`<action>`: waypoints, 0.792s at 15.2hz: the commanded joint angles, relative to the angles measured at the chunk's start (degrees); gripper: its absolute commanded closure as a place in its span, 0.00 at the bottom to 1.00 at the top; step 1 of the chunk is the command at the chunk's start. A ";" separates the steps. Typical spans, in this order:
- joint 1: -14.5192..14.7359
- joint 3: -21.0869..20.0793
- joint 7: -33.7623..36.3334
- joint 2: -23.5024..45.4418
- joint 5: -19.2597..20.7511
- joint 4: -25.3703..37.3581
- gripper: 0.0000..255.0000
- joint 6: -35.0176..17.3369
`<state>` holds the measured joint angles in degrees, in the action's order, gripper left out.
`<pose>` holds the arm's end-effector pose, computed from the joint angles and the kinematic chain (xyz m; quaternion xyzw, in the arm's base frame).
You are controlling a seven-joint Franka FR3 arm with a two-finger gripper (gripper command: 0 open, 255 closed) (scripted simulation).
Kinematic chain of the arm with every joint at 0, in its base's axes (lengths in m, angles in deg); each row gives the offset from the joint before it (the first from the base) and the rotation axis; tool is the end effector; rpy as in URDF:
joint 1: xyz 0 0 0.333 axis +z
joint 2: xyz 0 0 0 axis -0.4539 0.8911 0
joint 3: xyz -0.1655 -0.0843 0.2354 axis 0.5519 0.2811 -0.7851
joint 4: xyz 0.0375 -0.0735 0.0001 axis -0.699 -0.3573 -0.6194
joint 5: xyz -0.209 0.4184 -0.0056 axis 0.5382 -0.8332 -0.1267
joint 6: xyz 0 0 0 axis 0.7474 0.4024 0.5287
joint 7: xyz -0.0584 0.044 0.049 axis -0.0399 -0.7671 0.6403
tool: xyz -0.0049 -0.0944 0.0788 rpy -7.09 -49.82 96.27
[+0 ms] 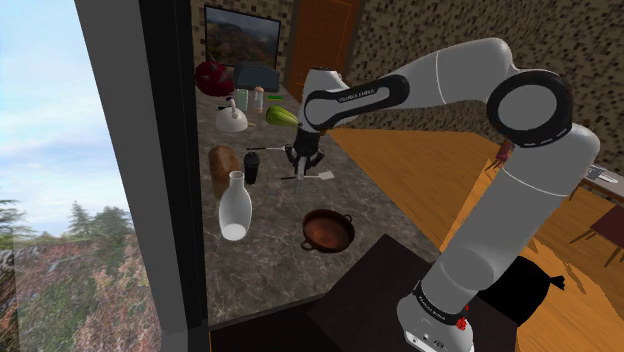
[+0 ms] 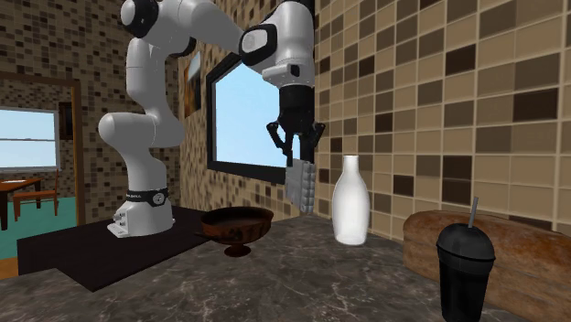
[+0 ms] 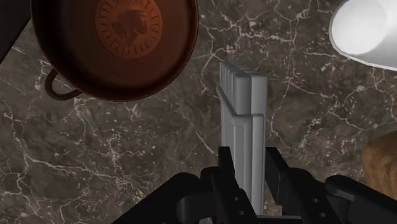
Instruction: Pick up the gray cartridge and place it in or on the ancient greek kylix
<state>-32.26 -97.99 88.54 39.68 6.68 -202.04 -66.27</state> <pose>0.6111 0.0294 0.3295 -0.9132 0.4074 -0.0081 0.0041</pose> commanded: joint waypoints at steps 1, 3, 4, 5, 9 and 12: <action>0.13 -0.17 -0.13 -4.63 -0.76 -5.22 1.00 -0.64; 0.18 -0.05 -0.70 -9.21 -1.54 -10.08 1.00 -0.96; 0.23 0.03 -0.99 -11.53 -1.92 -12.43 1.00 -1.00; 0.31 0.13 -1.27 -13.88 -2.28 -14.72 1.00 -0.96; 0.84 0.65 -2.29 -23.64 -3.58 -23.39 1.00 0.10; 1.43 1.18 -2.95 -32.27 -4.36 -29.94 1.00 2.20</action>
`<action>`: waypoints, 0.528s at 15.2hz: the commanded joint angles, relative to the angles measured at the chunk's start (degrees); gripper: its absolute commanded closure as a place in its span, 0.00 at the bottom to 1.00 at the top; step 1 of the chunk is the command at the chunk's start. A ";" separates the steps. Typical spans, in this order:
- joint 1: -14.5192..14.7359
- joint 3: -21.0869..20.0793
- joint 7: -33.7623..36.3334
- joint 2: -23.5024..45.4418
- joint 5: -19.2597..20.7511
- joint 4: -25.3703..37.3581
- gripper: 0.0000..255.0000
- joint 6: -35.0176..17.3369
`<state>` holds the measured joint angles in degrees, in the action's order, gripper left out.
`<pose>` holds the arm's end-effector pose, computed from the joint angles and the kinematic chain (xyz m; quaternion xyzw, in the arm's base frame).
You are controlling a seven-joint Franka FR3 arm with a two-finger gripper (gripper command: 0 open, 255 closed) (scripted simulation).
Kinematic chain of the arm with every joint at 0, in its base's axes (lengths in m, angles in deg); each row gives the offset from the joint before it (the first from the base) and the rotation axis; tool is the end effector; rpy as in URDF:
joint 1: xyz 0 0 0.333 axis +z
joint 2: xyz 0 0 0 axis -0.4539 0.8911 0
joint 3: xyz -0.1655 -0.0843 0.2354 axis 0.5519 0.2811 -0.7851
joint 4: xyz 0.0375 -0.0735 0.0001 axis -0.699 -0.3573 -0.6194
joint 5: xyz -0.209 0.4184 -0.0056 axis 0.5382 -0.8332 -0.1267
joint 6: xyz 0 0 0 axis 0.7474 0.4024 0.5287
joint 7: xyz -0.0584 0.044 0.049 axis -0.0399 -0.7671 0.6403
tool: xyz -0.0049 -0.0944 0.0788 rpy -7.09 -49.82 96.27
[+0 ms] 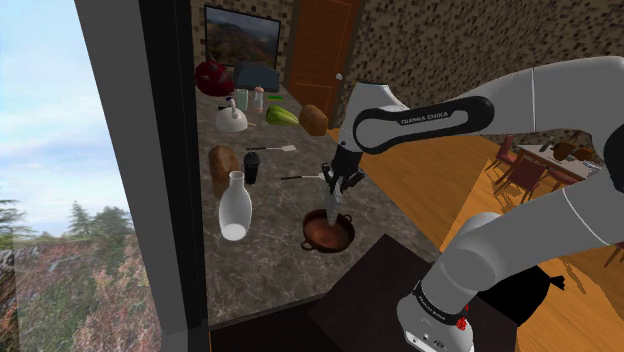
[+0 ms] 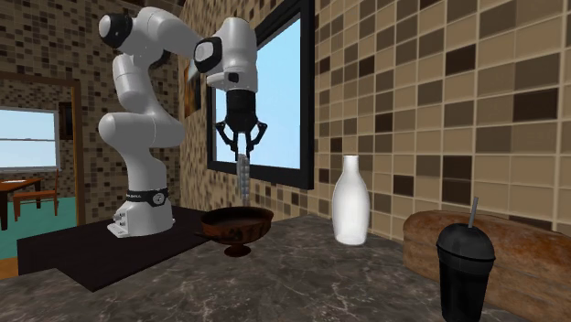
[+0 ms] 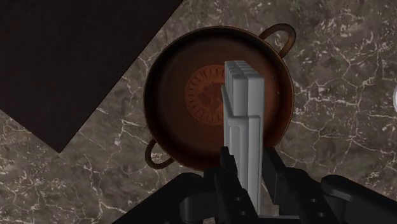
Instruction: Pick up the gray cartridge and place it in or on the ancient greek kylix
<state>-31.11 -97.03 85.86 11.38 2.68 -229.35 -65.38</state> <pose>0.4627 0.0220 0.3425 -0.9132 0.4074 -0.0080 0.0035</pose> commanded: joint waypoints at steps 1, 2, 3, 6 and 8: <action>0.30 0.19 -0.25 -3.60 -0.37 -3.16 1.00 0.41; 0.31 0.14 -0.25 -3.21 -0.39 -3.68 1.00 -0.50; 0.32 0.09 -0.24 -2.81 -0.42 -4.19 1.00 -1.42; 0.32 -0.08 -0.22 -1.46 -0.48 -5.65 1.00 -4.23; 0.31 -0.19 -0.20 -0.46 -0.51 -6.56 1.00 -6.14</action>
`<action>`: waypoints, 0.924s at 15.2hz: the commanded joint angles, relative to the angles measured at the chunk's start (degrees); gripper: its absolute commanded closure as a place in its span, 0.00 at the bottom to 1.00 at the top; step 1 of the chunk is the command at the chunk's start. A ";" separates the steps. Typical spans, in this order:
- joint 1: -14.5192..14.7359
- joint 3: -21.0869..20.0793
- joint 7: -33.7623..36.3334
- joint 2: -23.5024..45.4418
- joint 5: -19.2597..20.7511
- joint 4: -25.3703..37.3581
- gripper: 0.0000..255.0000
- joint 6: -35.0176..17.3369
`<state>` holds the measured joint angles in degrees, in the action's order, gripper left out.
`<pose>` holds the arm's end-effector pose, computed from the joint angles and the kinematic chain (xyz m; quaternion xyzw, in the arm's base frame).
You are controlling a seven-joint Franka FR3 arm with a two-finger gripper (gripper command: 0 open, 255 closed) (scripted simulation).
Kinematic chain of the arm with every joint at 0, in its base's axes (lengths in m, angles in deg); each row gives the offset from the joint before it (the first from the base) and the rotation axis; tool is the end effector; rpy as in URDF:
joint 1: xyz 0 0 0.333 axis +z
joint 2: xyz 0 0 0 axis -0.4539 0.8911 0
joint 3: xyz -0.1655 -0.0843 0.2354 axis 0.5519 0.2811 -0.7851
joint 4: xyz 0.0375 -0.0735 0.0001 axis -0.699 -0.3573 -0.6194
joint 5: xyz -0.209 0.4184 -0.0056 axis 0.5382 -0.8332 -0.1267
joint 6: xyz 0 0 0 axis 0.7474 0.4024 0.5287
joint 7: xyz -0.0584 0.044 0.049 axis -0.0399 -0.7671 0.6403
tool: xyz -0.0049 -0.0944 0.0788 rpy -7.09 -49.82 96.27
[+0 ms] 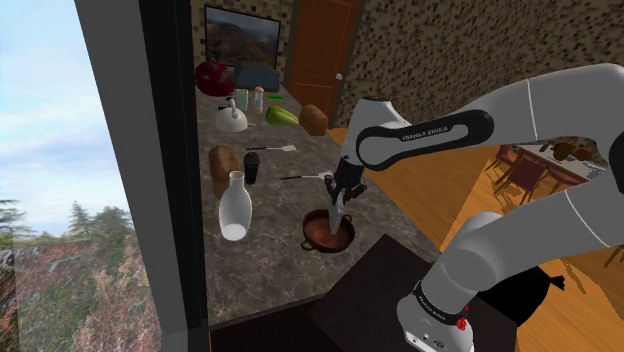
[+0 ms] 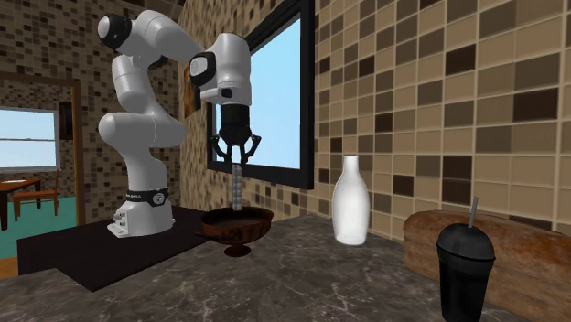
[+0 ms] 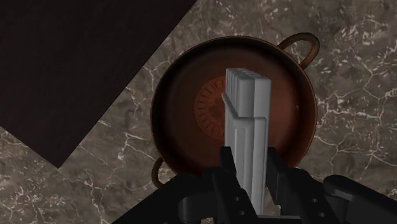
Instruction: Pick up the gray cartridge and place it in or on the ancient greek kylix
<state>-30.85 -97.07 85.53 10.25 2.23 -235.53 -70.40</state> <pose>0.4397 0.0202 0.3036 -0.9133 0.4073 -0.0078 0.0037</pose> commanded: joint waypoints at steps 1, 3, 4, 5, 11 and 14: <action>0.04 -0.21 0.14 1.20 -0.07 -0.82 1.00 -2.08; 0.03 -0.33 0.17 2.33 -0.09 -1.65 1.00 -4.03; 0.01 -0.39 0.18 2.92 -0.10 -2.04 1.00 -5.02; 0.00 -0.45 0.20 3.54 -0.10 -2.42 1.00 -6.02; -0.08 -0.71 0.30 6.44 -0.06 -3.90 1.00 -10.38; -0.09 -0.71 0.30 6.44 -0.06 -3.89 1.00 -10.39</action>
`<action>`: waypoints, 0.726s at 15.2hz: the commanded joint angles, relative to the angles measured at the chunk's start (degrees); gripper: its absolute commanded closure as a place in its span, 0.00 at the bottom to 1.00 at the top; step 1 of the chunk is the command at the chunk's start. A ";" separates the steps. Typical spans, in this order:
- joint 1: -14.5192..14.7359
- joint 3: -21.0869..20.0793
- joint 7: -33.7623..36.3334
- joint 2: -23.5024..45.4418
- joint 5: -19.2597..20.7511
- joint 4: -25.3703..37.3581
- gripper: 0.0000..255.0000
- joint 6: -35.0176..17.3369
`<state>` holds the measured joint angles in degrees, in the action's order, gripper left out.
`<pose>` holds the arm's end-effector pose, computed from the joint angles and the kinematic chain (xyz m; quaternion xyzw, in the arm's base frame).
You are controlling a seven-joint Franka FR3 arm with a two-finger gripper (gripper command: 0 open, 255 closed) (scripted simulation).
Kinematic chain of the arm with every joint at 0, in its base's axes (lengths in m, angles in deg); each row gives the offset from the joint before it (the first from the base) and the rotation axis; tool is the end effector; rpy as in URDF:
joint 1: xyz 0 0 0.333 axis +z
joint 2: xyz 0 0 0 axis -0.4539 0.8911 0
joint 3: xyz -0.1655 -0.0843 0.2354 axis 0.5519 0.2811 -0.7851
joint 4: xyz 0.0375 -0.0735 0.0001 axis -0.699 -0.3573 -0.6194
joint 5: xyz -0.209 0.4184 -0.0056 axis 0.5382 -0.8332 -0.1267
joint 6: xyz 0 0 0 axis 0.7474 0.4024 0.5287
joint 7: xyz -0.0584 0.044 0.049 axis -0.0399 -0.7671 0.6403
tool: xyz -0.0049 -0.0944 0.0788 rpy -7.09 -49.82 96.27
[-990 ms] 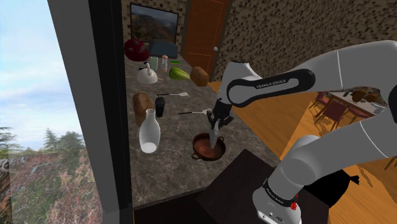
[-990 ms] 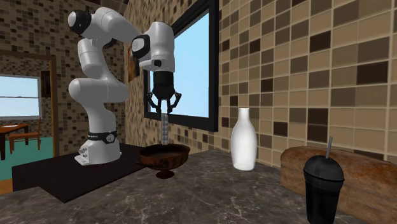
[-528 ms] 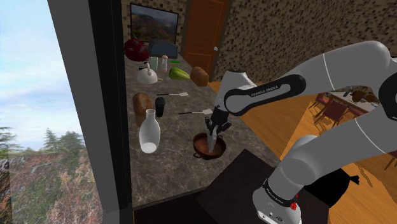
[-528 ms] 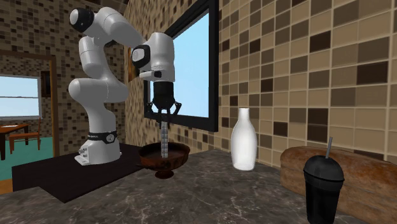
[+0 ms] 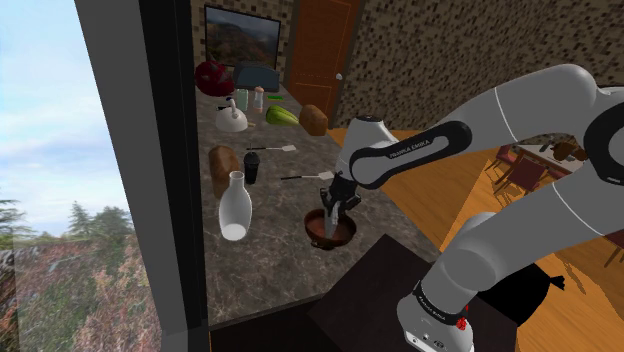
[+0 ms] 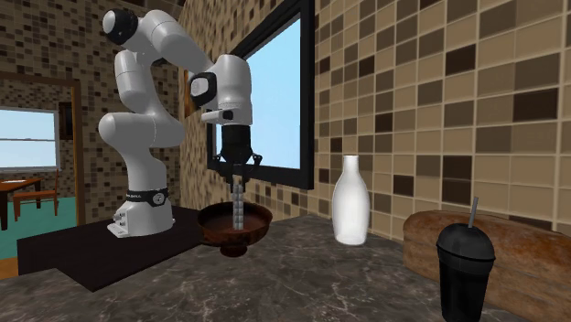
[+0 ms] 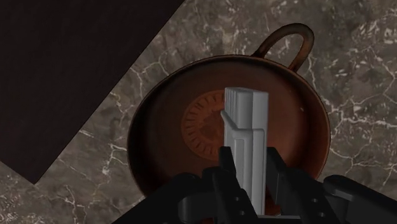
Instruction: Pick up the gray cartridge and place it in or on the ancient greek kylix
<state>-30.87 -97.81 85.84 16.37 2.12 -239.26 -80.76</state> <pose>0.4311 0.0224 0.2417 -0.9134 0.4068 -0.0118 0.0056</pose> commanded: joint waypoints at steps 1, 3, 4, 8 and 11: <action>-0.07 0.03 -0.01 0.32 0.05 -0.16 1.00 -0.03; -0.07 0.02 -0.02 0.32 0.04 -0.16 1.00 -0.03; -0.10 0.06 -0.07 0.32 0.06 -0.20 0.00 -0.07; -0.07 0.02 -0.02 0.29 0.03 -0.18 0.00 -0.02; 0.02 0.32 -0.14 -3.12 -0.01 1.50 0.00 5.06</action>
<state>-31.03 -97.44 85.52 14.68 2.22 -238.50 -77.93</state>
